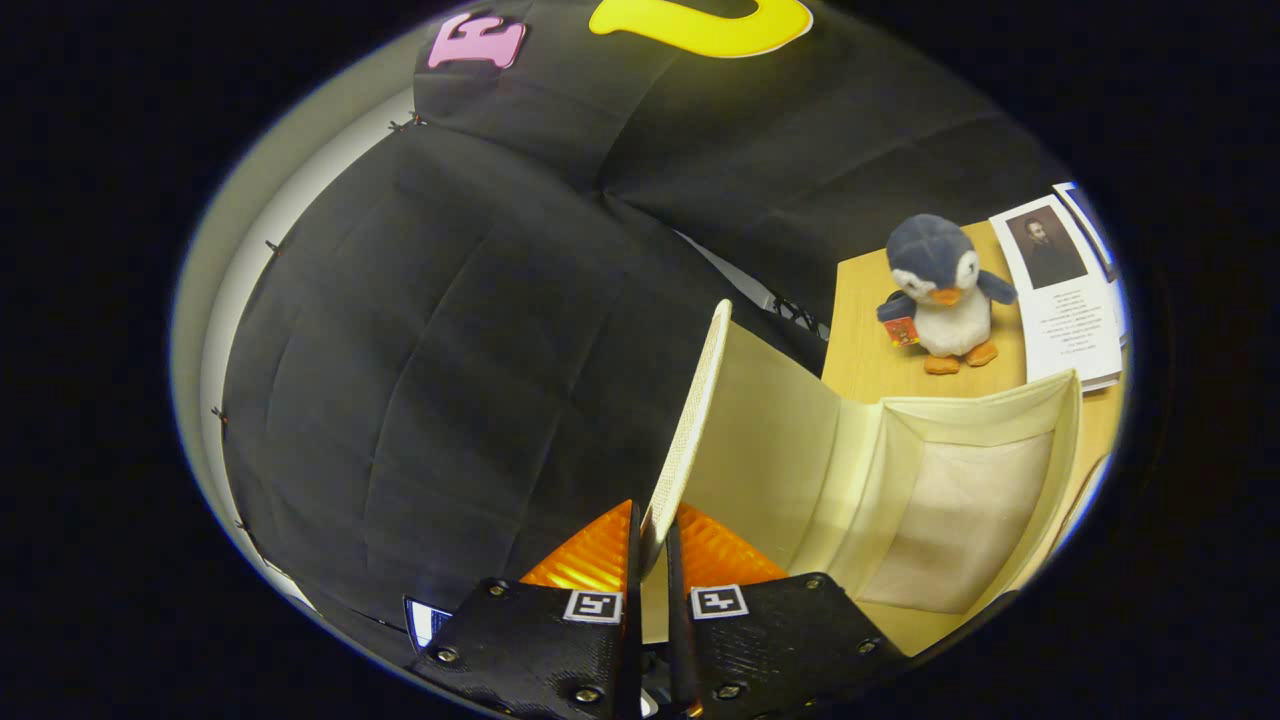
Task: Open the storage box then place both shoes into the box .Put the left shoe in first, then the right shoe, with the right side of both shoes facing outward in a uniform manner.
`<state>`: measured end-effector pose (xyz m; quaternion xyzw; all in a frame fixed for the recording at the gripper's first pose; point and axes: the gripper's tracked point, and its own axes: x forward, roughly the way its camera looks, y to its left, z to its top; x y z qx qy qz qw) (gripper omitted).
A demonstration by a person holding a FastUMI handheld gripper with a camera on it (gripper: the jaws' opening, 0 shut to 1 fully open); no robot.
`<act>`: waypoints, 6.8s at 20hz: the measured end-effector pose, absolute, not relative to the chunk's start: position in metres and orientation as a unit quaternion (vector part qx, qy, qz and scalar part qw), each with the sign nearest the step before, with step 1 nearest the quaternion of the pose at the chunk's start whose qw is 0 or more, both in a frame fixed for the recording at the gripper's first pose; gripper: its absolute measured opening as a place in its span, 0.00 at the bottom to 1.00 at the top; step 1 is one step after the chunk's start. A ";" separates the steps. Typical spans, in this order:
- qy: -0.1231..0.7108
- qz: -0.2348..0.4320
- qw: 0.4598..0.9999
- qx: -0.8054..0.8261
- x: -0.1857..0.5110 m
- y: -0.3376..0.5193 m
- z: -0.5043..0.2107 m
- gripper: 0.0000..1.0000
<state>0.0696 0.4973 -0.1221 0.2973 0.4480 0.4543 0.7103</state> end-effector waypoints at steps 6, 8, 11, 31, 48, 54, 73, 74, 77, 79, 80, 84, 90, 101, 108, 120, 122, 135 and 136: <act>0.498 0.457 0.687 0.267 0.049 0.564 -0.160 0.42; 0.507 0.454 0.686 0.257 0.043 0.567 -0.173 0.76; 0.506 0.452 0.696 0.236 0.045 0.552 -0.176 0.97; 0.423 0.404 0.791 0.178 0.069 0.342 -0.142 0.97; 0.500 0.237 0.825 0.115 0.065 0.144 -0.269 0.97; 0.545 0.209 0.809 0.067 0.049 0.110 -0.322 0.97; 0.658 0.210 0.723 -0.024 0.037 0.108 -0.443 0.80; 0.661 0.199 0.724 -0.005 0.033 0.109 -0.441 0.50; 0.659 0.192 0.728 0.002 0.035 0.104 -0.438 0.07; 0.664 0.193 0.722 0.023 0.033 0.105 -0.434 0.01; 0.674 0.196 0.711 0.044 0.031 0.107 -0.431 0.01; 0.687 0.196 0.694 0.091 0.034 0.106 -0.426 0.01; 0.675 0.199 0.703 0.100 0.039 0.106 -0.422 0.01; 0.628 0.243 0.733 0.099 0.062 0.114 -0.387 0.00; 0.608 0.290 0.735 0.074 0.083 0.176 -0.339 0.00; 0.622 0.329 0.710 0.014 0.092 0.268 -0.358 0.01; 0.626 0.328 0.708 0.006 0.095 0.278 -0.366 0.00; 0.646 0.310 0.697 0.035 0.109 0.327 -0.409 0.28; 0.637 0.303 0.708 0.031 0.115 0.326 -0.413 0.51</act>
